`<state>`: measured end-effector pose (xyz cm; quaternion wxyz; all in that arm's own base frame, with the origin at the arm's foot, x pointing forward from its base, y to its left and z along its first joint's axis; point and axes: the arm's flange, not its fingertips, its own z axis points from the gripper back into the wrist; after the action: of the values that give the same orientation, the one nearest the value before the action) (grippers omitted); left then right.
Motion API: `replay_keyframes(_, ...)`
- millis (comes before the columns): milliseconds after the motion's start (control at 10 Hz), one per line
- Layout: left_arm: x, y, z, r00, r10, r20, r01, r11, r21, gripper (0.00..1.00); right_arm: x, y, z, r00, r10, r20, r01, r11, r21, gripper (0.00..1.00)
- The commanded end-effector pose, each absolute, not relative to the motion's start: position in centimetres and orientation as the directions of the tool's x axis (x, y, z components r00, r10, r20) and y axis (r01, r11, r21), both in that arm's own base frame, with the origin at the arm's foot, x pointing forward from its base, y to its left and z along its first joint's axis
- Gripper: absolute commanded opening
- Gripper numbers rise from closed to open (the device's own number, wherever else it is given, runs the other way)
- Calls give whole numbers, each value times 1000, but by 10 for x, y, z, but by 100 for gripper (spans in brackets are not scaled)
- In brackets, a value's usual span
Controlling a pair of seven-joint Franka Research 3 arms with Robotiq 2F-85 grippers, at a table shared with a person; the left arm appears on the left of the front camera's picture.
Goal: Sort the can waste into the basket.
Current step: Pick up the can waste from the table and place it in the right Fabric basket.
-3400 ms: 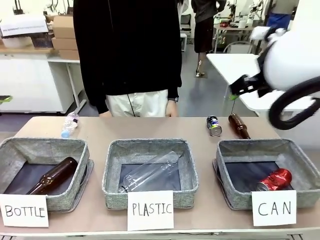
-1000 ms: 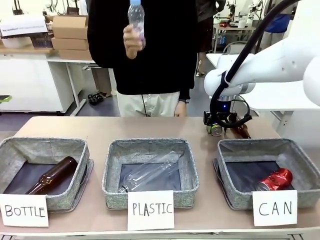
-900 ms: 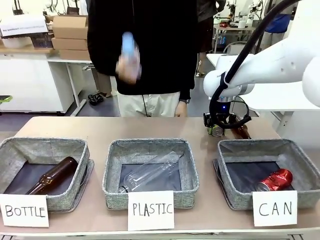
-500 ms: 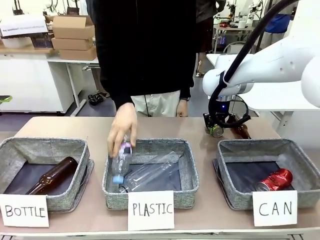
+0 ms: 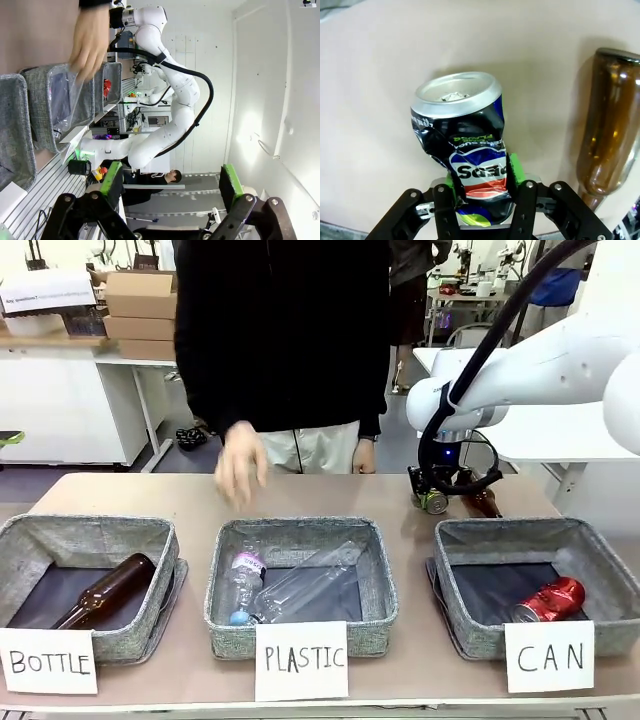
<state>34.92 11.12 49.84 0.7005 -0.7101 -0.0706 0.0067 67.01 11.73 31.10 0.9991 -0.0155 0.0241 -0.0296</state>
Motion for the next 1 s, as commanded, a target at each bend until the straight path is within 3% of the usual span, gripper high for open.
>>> replay_keyframes(0,349,109,503,989,122,81,84,-21,-996,100,641,109,360,996,-80,-36,81,996,35,0)
replay_keyframes(200,349,109,503,989,122,81,84,-21,-996,100,567,97,426,999,30,24,-32,997,72,0)
replay_keyframes(400,349,109,503,989,122,81,84,-21,-996,100,499,78,454,982,176,-63,-174,984,38,0)
replay_keyframes(700,349,109,503,989,122,81,84,-21,-996,100,414,47,438,938,319,-137,-312,947,74,0)
replay_keyframes(900,349,109,503,989,122,81,84,-21,-996,100,389,40,414,924,362,-125,-349,930,116,0)
